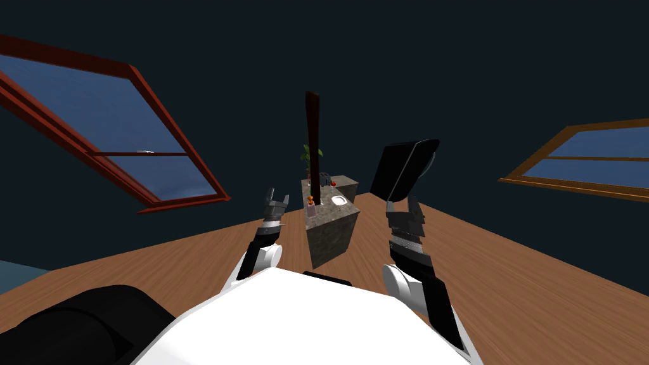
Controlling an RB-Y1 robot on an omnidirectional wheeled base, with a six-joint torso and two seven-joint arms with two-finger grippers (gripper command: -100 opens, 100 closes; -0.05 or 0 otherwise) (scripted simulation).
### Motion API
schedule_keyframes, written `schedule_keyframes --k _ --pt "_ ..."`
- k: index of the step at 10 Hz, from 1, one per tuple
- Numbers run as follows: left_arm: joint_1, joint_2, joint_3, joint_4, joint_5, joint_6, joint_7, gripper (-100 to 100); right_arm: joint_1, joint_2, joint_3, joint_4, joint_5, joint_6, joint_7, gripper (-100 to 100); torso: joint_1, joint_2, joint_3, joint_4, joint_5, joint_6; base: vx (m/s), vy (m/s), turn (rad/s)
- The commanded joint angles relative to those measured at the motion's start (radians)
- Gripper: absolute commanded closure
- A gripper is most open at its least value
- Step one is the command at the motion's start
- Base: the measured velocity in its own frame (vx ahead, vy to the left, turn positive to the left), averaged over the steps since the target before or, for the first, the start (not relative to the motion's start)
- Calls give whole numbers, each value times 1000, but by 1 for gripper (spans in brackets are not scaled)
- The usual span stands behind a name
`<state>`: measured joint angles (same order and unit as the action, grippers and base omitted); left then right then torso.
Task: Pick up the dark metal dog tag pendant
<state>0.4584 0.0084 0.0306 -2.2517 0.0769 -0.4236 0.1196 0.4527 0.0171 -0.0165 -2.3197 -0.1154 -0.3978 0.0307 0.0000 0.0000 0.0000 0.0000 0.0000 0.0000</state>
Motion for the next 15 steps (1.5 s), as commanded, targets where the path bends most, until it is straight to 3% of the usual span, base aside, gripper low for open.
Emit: schedule_keyframes --k 1,8,15 --pt "0 0 0 0 0 0 0 0 -3 -31 1 8 7 2 6 -100 0 0 0 0 0 0 3 3 15" --pt "0 0 0 0 0 0 0 0 -42 -166 11 110 91 24 87 -100 1 -1 -1 0 0 0 13 16 36" --pt "0 0 0 0 0 0 0 0 -106 -222 29 273 236 59 225 -100 2 -2 -1 -1 0 0 26 27 62"
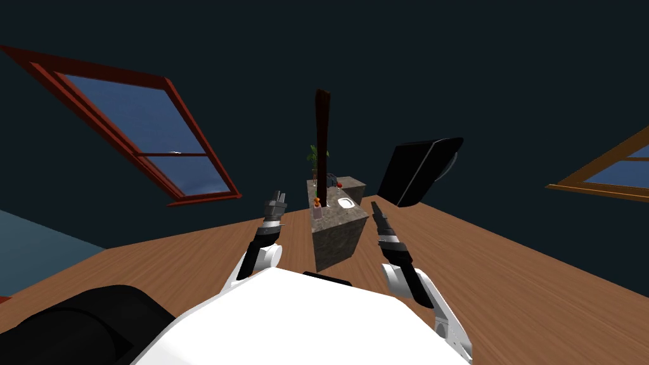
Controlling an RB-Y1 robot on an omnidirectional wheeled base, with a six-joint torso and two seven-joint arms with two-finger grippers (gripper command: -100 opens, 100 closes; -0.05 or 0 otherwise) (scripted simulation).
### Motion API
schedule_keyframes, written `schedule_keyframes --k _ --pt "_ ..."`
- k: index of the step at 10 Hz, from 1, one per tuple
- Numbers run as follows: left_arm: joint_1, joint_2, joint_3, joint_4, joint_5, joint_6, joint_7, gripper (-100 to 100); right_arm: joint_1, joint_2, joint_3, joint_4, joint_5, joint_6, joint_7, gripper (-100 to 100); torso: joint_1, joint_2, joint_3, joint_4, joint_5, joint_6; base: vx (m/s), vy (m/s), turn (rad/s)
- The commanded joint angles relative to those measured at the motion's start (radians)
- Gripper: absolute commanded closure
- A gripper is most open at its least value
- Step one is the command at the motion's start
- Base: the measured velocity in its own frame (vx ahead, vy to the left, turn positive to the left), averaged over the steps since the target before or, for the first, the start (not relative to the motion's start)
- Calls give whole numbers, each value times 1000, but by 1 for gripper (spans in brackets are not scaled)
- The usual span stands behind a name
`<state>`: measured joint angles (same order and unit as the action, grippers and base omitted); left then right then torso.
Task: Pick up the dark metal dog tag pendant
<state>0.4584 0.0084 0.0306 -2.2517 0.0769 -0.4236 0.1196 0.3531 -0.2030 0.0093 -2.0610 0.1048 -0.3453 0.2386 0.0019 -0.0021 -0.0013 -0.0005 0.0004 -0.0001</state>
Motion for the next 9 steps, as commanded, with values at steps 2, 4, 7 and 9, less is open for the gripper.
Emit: schedule_keyframes --k 2,4,7,9 --pt "0 0 0 0 0 0 0 0 -27 -14 9 66 62 18 62 -100 0 0 0 0 0 0 27 29 70" --pt "0 0 0 0 0 0 0 0 -48 -27 16 122 110 30 108 -100 0 0 0 0 0 0 35 32 70" --pt "0 0 0 0 0 0 0 0 -81 -52 25 210 185 50 179 -100 1 0 0 0 0 0 34 35 77" --pt "0 0 0 0 0 0 0 0 -93 -63 28 244 210 57 203 -100 0 0 0 0 0 0 29 22 46"
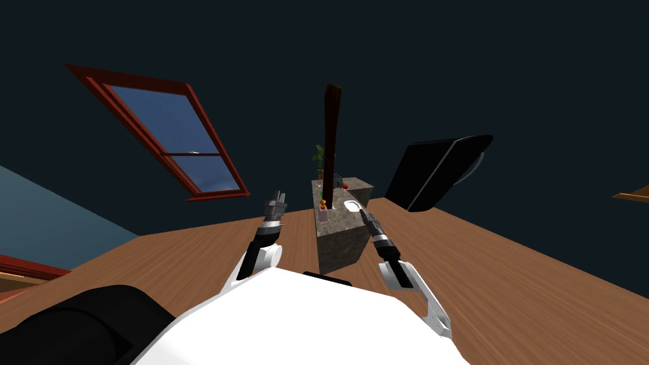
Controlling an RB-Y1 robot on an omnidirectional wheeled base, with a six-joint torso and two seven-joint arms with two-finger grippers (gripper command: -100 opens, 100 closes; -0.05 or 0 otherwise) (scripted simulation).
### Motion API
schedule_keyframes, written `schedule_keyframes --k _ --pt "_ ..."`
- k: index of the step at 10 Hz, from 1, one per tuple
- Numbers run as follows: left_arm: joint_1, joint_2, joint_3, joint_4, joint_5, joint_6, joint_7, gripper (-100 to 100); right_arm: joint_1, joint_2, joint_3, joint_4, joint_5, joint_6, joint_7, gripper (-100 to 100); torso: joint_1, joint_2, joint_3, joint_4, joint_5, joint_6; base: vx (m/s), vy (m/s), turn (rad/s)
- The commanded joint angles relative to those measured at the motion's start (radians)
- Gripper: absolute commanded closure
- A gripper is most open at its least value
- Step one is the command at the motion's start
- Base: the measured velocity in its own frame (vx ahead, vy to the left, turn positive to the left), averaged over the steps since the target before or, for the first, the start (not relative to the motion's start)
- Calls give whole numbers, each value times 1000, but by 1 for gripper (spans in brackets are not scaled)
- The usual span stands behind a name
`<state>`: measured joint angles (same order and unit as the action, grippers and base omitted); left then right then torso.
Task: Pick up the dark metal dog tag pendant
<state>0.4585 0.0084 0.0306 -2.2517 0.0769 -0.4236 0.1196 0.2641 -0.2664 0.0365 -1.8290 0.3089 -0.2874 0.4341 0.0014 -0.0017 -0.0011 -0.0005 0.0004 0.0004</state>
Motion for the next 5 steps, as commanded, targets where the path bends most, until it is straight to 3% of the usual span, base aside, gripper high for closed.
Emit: schedule_keyframes --k 1,3,4,5 --pt "0 0 0 0 0 0 0 0 -16 -11 4 45 31 6 31 -100 0 0 0 0 0 0 15 18 42" --pt "0 0 0 0 0 0 0 0 -41 -36 10 111 82 19 79 -100 0 0 0 0 0 0 30 26 85" --pt "0 0 0 0 0 0 0 0 -41 -36 10 111 82 19 79 -100 1 0 0 0 0 0 22 22 12" --pt "0 0 0 0 0 0 0 0 -54 -50 13 144 107 26 103 -100 0 0 0 0 0 0 17 20 42"
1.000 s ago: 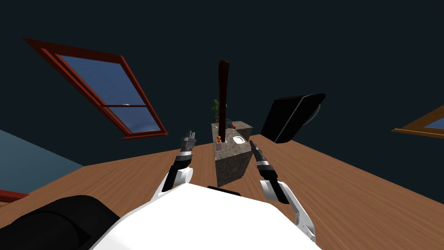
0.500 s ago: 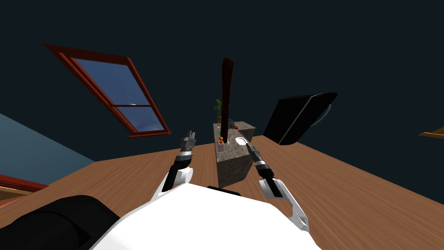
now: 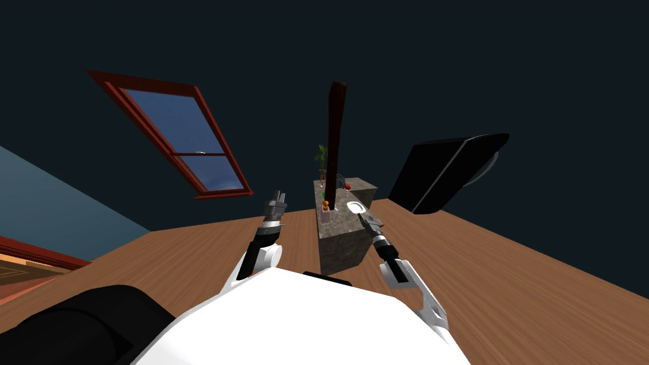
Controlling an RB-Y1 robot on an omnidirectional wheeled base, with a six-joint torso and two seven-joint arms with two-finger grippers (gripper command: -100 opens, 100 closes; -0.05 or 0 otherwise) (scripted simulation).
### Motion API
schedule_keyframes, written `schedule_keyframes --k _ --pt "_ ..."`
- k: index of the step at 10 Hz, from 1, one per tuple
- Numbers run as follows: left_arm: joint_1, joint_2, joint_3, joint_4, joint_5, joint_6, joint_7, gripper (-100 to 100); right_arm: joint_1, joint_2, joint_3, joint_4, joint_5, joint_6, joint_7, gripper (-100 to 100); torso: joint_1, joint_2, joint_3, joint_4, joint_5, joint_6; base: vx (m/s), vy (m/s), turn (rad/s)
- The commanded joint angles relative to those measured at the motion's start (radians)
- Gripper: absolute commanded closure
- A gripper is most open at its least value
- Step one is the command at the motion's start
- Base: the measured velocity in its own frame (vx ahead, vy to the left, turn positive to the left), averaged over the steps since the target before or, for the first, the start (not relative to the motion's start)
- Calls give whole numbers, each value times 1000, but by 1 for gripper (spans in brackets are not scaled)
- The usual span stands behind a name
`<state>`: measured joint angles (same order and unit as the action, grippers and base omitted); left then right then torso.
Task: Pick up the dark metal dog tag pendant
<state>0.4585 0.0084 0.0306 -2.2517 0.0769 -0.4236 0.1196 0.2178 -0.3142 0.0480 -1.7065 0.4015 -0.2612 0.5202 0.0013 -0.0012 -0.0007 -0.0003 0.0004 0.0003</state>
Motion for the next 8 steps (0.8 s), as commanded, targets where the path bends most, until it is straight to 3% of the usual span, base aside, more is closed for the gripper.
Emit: schedule_keyframes --k 1,4,5,8 --pt "0 0 0 0 0 0 0 0 -20 -16 5 50 39 7 40 -100 0 0 0 0 0 0 28 21 76" --pt "0 0 0 0 0 0 0 0 -56 -59 13 144 111 27 108 -100 1 -1 -1 0 0 0 28 26 65" --pt "0 0 0 0 0 0 0 0 -56 -59 13 147 111 27 108 -100 0 0 0 0 0 0 0 0 0" --pt "0 0 0 0 0 0 0 0 -87 -101 20 226 172 43 166 -100 -2 1 1 0 0 0 1 -9 29"
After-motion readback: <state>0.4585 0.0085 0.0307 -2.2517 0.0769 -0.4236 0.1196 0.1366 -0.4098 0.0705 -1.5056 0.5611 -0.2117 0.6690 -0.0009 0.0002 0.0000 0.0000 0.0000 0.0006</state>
